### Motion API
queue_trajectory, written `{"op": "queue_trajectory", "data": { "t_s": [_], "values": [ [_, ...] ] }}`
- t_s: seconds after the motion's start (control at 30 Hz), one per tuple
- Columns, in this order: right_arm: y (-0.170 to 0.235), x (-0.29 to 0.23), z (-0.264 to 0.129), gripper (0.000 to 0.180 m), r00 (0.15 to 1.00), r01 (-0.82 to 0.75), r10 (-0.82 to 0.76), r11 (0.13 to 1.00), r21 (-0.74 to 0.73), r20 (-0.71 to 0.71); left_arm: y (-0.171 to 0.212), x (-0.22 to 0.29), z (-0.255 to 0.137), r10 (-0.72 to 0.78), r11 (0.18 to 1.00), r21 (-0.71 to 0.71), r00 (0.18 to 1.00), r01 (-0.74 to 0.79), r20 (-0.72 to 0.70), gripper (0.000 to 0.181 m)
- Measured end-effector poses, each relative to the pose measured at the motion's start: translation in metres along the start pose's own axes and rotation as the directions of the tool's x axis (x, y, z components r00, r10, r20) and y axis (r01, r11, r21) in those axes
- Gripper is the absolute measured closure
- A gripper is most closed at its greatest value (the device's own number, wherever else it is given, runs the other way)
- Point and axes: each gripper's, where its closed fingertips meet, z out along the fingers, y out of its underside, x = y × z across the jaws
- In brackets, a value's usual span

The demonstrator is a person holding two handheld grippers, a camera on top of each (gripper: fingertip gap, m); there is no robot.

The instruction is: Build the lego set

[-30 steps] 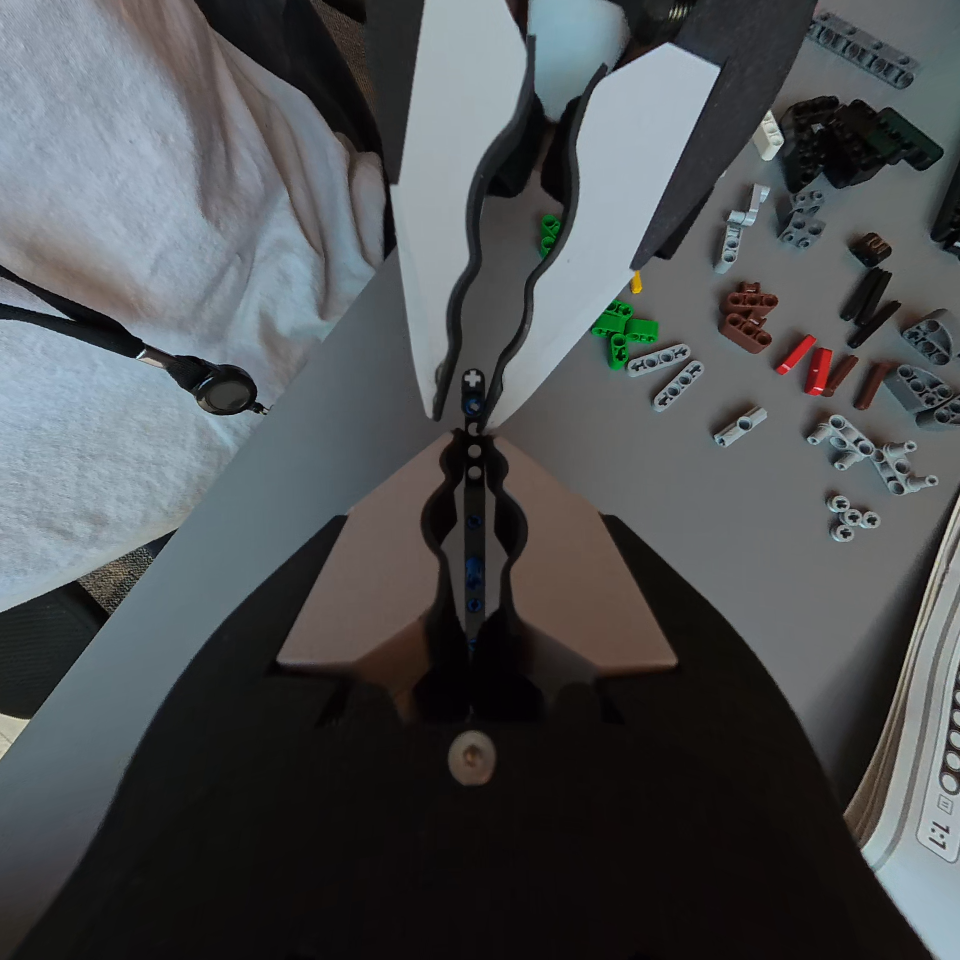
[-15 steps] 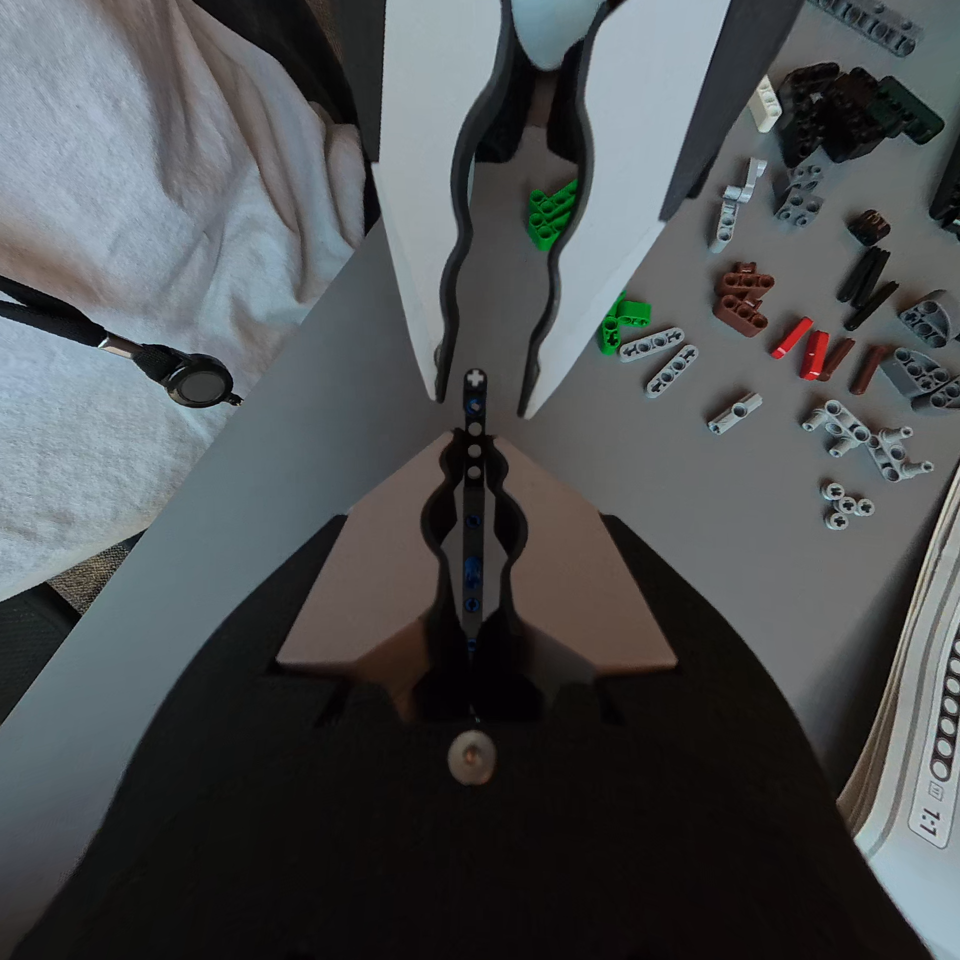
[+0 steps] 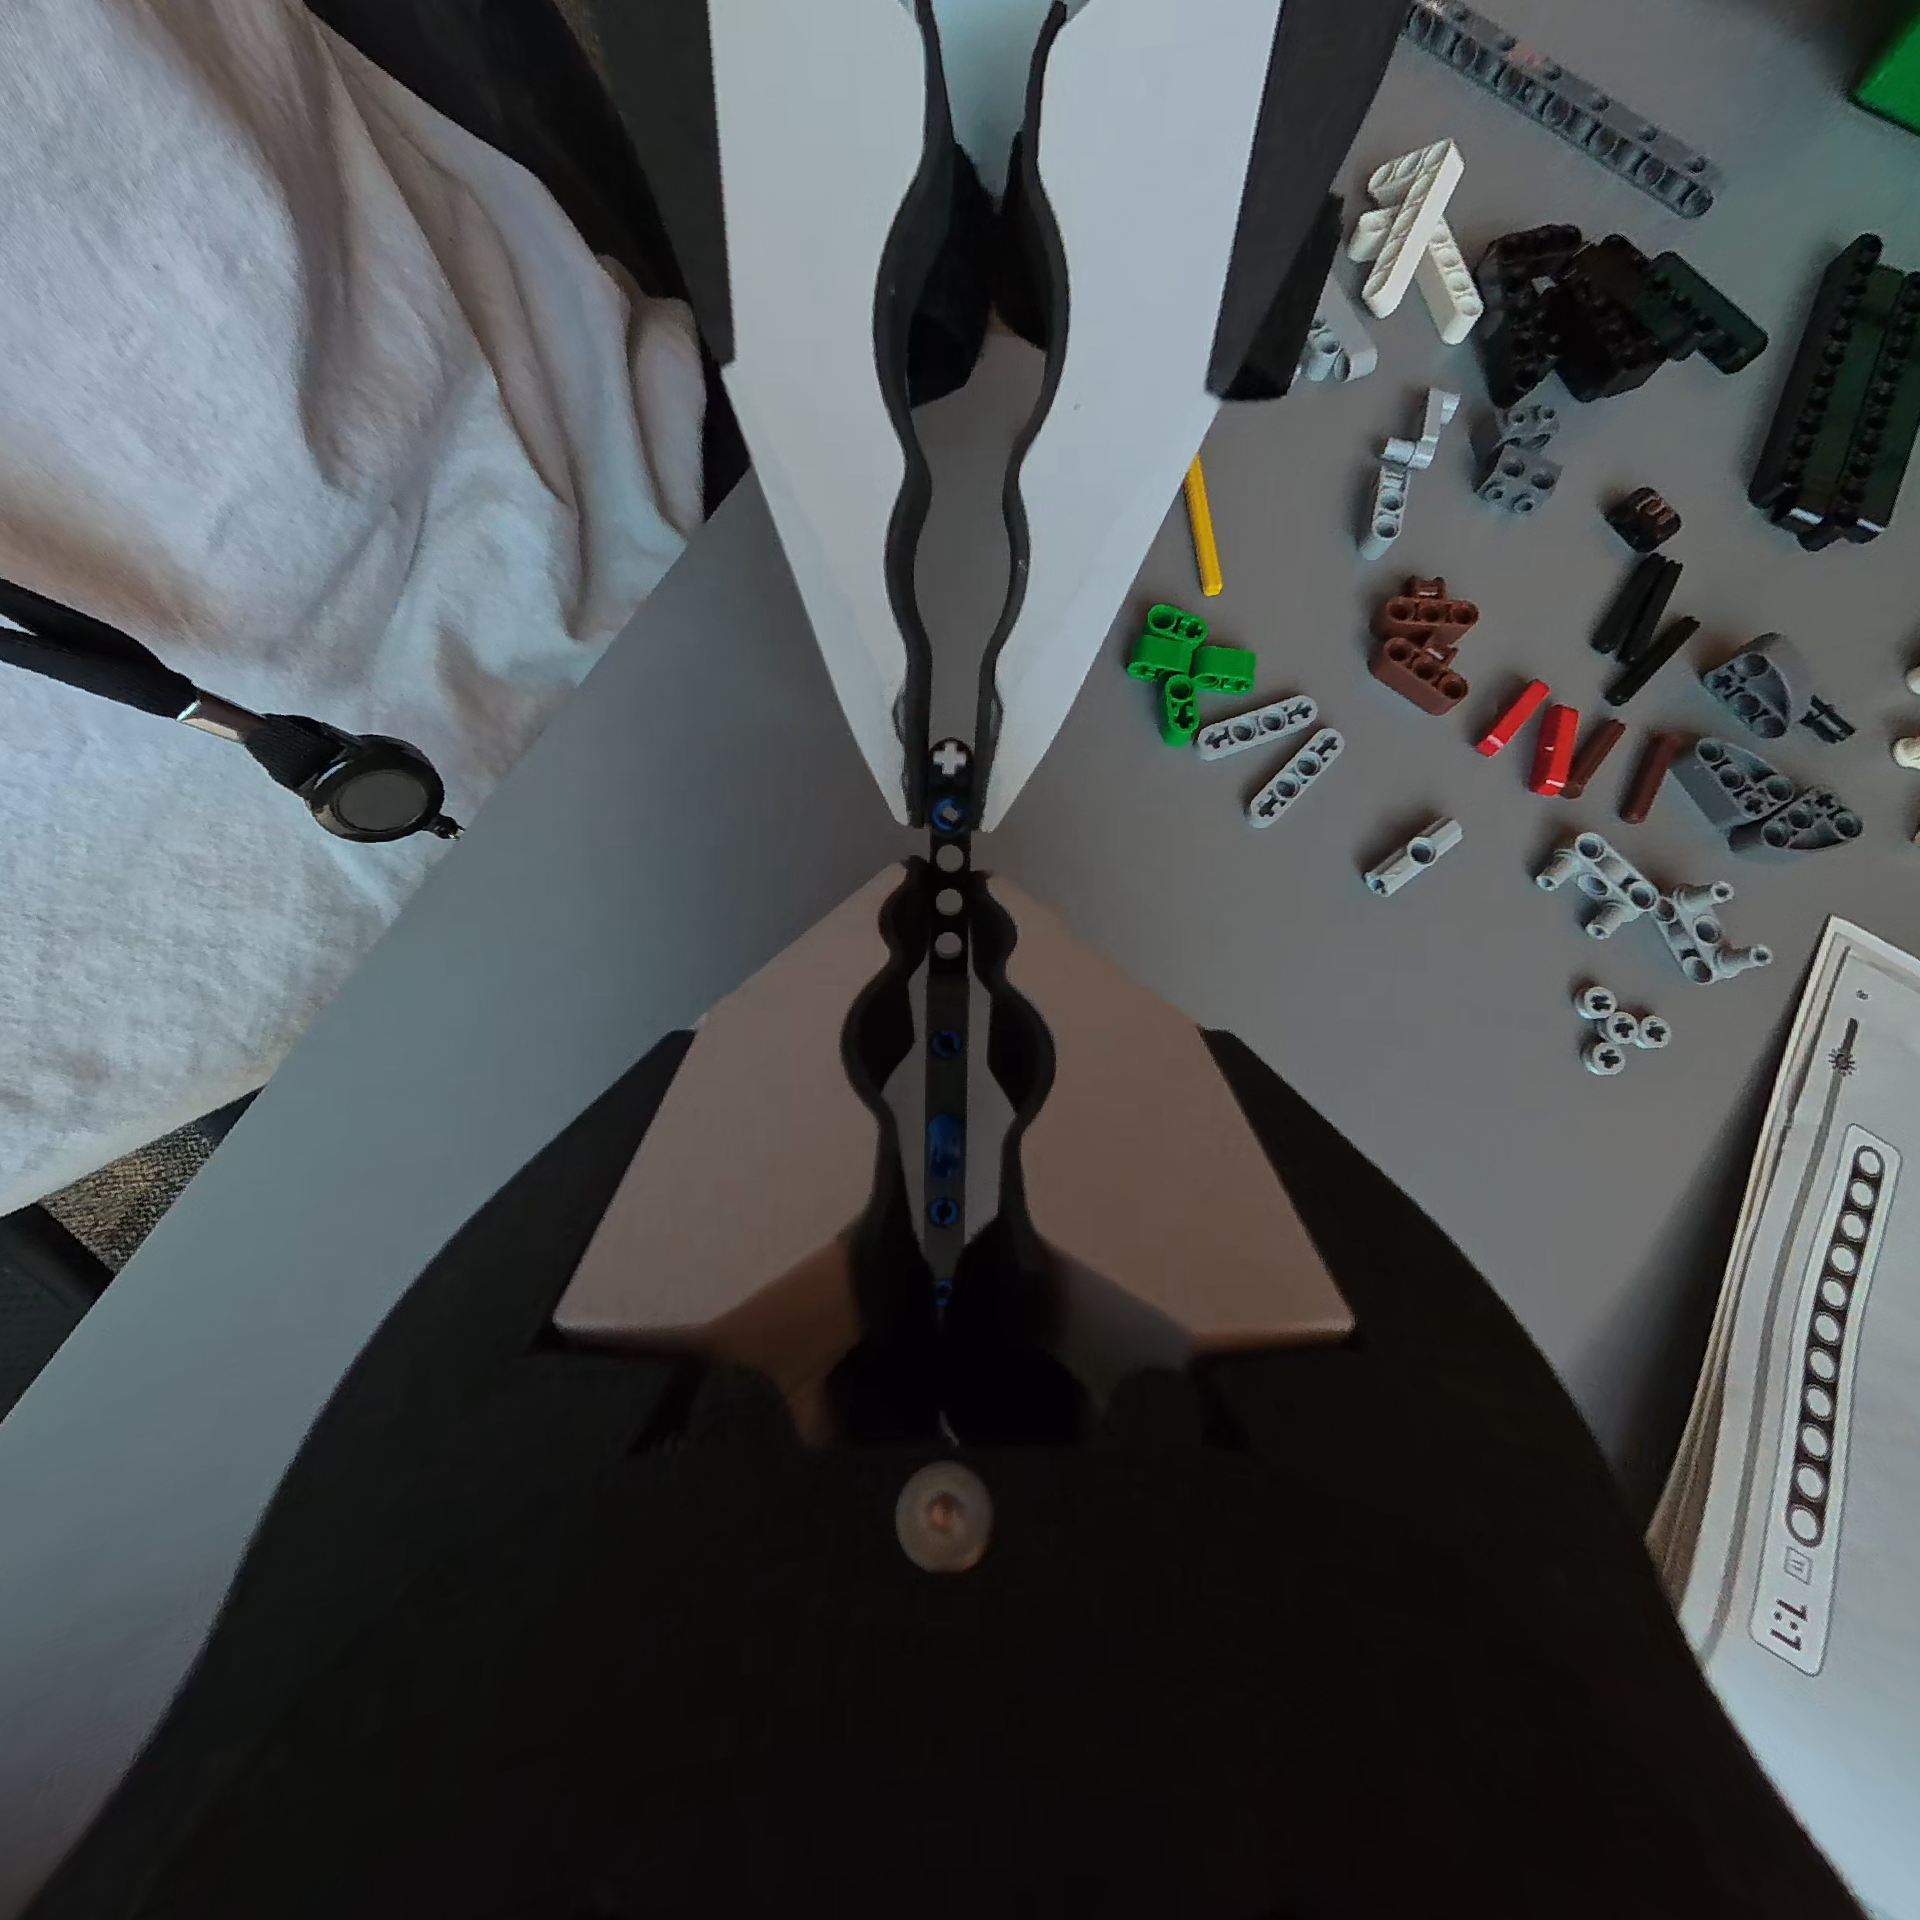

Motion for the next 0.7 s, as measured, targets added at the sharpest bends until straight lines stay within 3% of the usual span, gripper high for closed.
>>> {"op": "queue_trajectory", "data": {
  "t_s": [0.27, 0.43, 0.7],
  "values": [
    [-0.001, 0.0, 0.001, 0.175, 1.0, -0.021, 0.021, 0.999, 0.026, 0.022, 0.007, 0.0, -0.002, 0.044, 0.999, -0.011, 0.999, -0.044, 0.025, 0.174],
    [0.002, -0.002, 0.002, 0.174, 0.989, -0.111, 0.107, 0.993, 0.04, 0.103, 0.014, -0.002, 0.004, -0.026, 0.999, -0.023, 1.0, 0.027, 0.015, 0.167],
    [0.001, -0.002, 0.001, 0.175, 0.988, -0.118, 0.11, 0.991, 0.064, 0.113, 0.029, 0.001, 0.006, -0.101, 0.991, -0.088, 0.995, 0.1, -0.011, 0.163]
  ]
}}
